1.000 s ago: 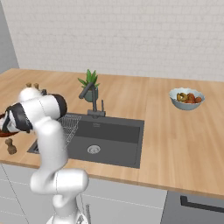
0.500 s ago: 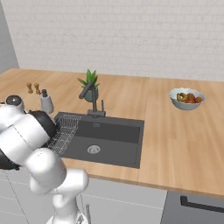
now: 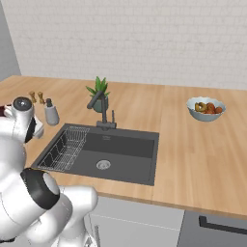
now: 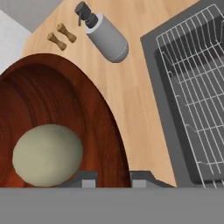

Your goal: Pick the mushroom from the sink and place it in the bowl. Then pick the bowl and place it in the microwave. Then close the microwave door and press the start button.

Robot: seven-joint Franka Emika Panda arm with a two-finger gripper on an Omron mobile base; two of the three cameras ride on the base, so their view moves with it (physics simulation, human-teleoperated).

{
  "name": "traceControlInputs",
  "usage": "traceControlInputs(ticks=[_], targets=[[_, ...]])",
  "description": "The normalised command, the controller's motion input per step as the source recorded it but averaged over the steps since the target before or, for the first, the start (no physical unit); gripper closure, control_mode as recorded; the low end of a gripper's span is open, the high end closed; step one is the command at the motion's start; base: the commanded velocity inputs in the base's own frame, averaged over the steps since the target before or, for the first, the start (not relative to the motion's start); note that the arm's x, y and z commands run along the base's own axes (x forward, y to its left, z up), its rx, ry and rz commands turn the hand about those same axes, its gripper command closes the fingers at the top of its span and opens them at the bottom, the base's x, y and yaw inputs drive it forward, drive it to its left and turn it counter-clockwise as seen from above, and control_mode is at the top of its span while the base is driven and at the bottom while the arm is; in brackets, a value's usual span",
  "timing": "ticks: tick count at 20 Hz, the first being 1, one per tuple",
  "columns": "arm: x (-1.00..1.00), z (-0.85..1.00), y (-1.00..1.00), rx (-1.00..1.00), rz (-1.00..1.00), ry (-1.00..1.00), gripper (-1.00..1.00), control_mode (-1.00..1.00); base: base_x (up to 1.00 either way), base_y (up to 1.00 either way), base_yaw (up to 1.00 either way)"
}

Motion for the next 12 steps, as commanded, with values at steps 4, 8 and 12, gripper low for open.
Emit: traceControlInputs(ticks=[4,8,12], targets=[[-0.37,0.76,-0.26,-0.09,-0.04,0.09,1.00,-1.00,0.00,0.00,0.00],[-0.34,0.65,-0.43,-0.05,-0.03,0.05,1.00,-1.00,0.00,0.00,0.00],[-0.26,0.39,-0.68,-0.01,-0.03,0.06,1.00,-1.00,0.00,0.00,0.00]])
